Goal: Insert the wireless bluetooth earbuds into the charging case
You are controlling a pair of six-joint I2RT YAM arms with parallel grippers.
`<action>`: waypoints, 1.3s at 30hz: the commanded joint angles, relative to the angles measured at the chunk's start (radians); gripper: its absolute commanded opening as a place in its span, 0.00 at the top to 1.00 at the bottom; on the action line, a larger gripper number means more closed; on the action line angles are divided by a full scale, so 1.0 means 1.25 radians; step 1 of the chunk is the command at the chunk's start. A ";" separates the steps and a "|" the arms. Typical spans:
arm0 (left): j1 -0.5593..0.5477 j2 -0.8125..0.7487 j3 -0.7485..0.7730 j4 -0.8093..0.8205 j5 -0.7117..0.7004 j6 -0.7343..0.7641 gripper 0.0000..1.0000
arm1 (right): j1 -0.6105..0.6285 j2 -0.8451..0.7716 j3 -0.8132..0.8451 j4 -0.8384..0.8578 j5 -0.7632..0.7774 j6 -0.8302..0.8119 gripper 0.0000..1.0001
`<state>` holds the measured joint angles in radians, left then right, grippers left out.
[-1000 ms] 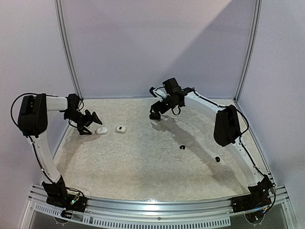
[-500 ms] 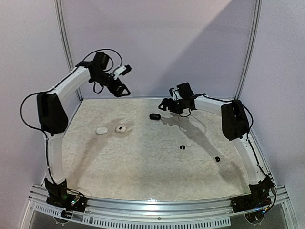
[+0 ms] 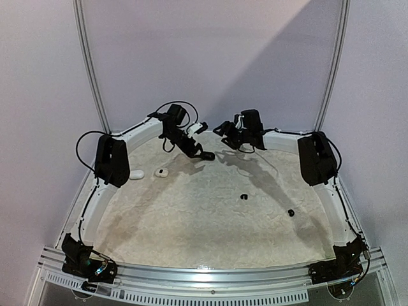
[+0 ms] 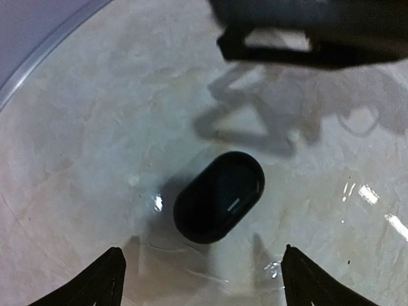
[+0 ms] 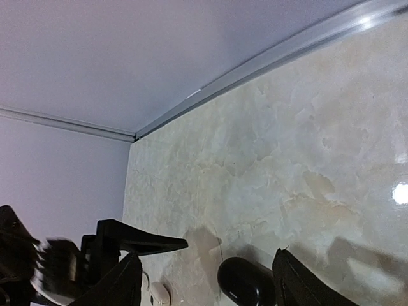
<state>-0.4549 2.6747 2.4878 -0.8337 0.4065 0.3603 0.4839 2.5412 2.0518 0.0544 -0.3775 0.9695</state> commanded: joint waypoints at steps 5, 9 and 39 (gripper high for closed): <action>0.020 -0.015 -0.096 0.236 0.055 -0.521 0.22 | 0.011 0.099 0.032 0.016 0.014 0.136 0.35; 0.018 -0.008 -0.125 0.249 0.043 -0.600 0.27 | 0.022 0.100 0.018 0.004 0.005 0.127 0.46; 0.003 -0.092 -0.391 0.266 0.127 -0.750 0.71 | 0.095 -0.007 -0.242 0.081 -0.007 0.108 0.69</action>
<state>-0.4320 2.5935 2.1006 -0.3874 0.5697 -0.5724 0.5610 2.5671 1.8458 0.2108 -0.3935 1.1126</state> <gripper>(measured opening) 0.303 0.311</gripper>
